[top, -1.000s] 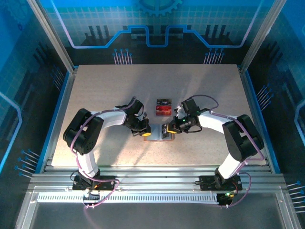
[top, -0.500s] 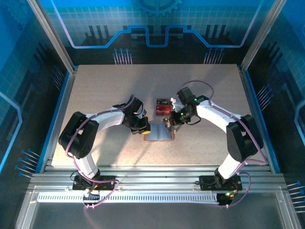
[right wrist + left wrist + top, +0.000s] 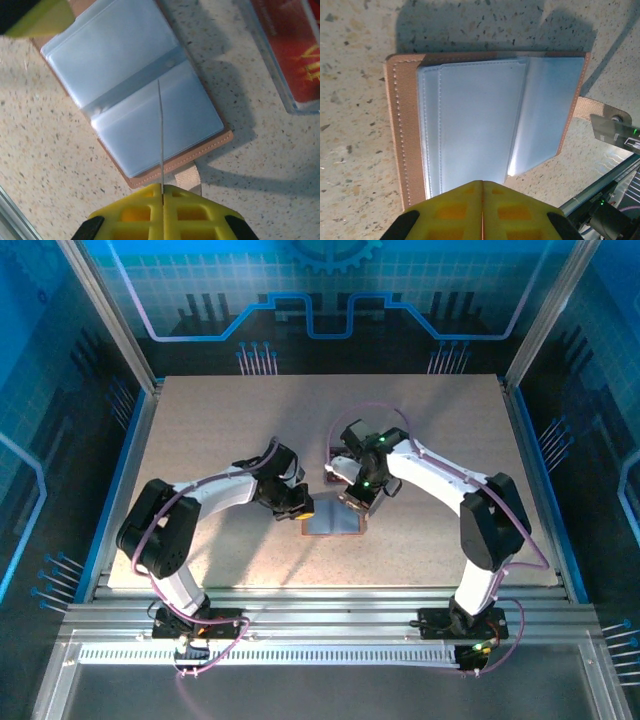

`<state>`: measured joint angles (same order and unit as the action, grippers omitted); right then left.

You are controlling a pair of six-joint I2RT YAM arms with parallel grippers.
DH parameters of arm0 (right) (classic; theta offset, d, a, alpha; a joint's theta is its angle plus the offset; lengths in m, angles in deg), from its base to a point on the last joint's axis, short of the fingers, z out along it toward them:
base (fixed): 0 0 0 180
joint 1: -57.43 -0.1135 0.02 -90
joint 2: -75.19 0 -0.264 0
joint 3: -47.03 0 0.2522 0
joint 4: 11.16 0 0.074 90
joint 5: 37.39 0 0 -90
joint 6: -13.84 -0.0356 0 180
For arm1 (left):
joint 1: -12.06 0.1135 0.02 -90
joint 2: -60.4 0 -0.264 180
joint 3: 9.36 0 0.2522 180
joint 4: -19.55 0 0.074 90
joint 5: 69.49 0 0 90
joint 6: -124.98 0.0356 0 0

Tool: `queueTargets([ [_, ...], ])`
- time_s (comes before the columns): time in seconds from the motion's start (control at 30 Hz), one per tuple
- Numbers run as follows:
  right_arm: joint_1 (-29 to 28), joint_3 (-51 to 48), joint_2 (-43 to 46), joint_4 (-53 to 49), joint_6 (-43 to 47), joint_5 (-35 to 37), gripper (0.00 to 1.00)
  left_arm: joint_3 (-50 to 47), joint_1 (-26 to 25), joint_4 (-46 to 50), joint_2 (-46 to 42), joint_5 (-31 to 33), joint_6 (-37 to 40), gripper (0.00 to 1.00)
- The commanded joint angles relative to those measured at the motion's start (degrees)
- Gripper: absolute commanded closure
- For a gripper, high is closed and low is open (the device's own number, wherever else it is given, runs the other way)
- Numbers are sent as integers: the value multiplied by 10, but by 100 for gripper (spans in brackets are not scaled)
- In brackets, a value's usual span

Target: Take the credit cards out of the card holder

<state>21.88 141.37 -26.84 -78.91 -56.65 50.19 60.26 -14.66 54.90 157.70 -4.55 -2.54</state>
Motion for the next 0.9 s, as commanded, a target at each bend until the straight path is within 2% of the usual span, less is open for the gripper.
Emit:
queueTargets([
  [0.0, -12, 38, -24, -59, 112, 20, 100, -19, 7, -3, -23, 5, -7, 92],
  [0.3, -10, 128, -70, -109, 223, 43, 100, -66, 23, -42, -47, -7, -30, 92],
  [0.87, 36, 372, -182, -198, 317, 61, 100, -90, 41, -51, -66, -8, -40, 91],
])
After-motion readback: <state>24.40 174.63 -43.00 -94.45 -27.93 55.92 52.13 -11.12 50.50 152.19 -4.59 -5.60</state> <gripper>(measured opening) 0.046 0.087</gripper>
